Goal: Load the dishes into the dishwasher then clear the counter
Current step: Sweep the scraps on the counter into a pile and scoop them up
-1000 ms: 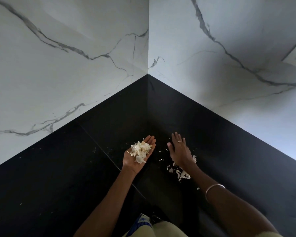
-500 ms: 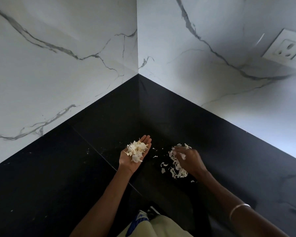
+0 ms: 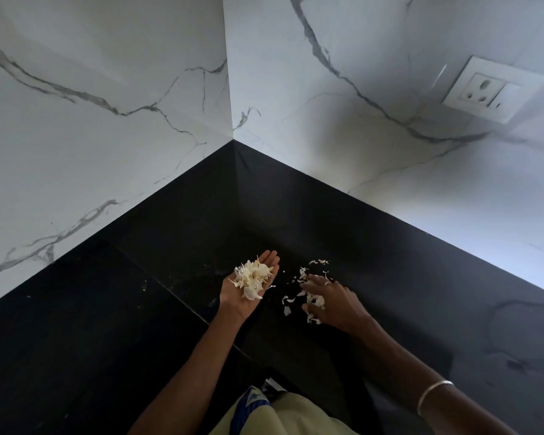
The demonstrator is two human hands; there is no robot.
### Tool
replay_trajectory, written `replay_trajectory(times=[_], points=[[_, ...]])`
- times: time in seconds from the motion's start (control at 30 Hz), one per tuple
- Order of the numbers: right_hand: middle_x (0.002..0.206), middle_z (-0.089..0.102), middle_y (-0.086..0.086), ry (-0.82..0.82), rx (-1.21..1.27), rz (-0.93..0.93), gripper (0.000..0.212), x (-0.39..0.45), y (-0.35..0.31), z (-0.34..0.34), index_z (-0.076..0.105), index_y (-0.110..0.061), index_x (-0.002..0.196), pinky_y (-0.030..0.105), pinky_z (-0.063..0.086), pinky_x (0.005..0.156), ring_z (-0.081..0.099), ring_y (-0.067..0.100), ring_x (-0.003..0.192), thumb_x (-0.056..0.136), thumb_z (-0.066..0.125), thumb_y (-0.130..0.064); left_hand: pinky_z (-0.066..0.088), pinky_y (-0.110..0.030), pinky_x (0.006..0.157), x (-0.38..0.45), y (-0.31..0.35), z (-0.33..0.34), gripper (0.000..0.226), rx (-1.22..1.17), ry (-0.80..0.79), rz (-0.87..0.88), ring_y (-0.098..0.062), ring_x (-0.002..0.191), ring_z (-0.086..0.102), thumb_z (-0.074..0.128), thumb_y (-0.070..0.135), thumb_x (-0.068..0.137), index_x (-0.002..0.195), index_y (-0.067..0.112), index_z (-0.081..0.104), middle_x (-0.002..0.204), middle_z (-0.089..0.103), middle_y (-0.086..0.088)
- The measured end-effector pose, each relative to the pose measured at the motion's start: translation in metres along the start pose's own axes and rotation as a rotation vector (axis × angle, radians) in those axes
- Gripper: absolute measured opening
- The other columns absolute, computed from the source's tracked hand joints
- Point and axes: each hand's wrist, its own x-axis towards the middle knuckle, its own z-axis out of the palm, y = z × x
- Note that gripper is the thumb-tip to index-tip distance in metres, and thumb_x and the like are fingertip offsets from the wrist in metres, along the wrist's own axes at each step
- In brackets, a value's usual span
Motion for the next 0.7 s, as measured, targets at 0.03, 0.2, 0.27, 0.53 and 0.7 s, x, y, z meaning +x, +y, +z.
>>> replay_trajectory(times=[0.03,0.2,0.27,0.53,0.7], points=[[0.161,0.022,-0.011,-0.036,-0.034,-0.017,0.064,-0.003,0.002,-0.004,0.037,-0.042,0.146,0.05,0.029,0.116,0.025,0.017,0.147,0.088,0.055,-0.062,0.025,-0.047,0.118,0.0,0.0,-0.001,0.062,-0.007,-0.008,-0.008,-0.037,0.141,0.036,0.018,0.036,0.103,0.146,-0.006,0.034,0.147,0.041,-0.027],[0.162,0.018,-0.008,-0.143,-0.076,-0.033,0.081,-0.01,0.007,-0.007,0.03,-0.041,0.149,0.047,0.036,0.112,0.027,0.019,0.146,0.081,0.073,-0.042,0.027,-0.047,0.118,0.001,-0.007,0.003,0.062,-0.011,-0.023,-0.013,-0.037,0.139,0.038,0.019,0.036,0.104,0.144,-0.007,0.037,0.145,0.044,-0.026],[0.161,0.022,-0.006,-0.137,-0.086,-0.028,0.072,-0.007,0.008,-0.005,0.034,-0.037,0.148,0.042,0.04,0.11,0.038,0.02,0.141,0.086,0.07,-0.028,0.025,-0.046,0.118,0.001,-0.01,0.005,0.062,-0.016,-0.028,-0.027,-0.037,0.139,0.038,0.019,0.036,0.104,0.143,-0.007,0.038,0.146,0.044,-0.026],[0.148,0.045,-0.002,-0.022,-0.1,-0.045,0.045,-0.01,0.011,-0.004,0.049,-0.025,0.14,0.027,0.047,0.1,0.056,0.016,0.124,0.097,0.053,-0.012,0.022,-0.046,0.12,0.004,-0.017,0.005,0.06,0.035,-0.017,-0.067,-0.036,0.141,0.034,0.018,0.034,0.105,0.145,-0.007,0.035,0.147,0.042,-0.027],[0.115,0.067,-0.004,0.109,-0.033,0.007,0.029,-0.017,0.01,-0.008,0.064,-0.022,0.122,0.012,0.041,0.075,0.066,0.008,0.101,0.097,0.054,-0.012,0.022,-0.046,0.119,0.004,-0.022,0.009,0.06,0.052,-0.022,-0.085,-0.038,0.139,0.036,0.019,0.033,0.104,0.144,-0.008,0.036,0.146,0.042,-0.028]])
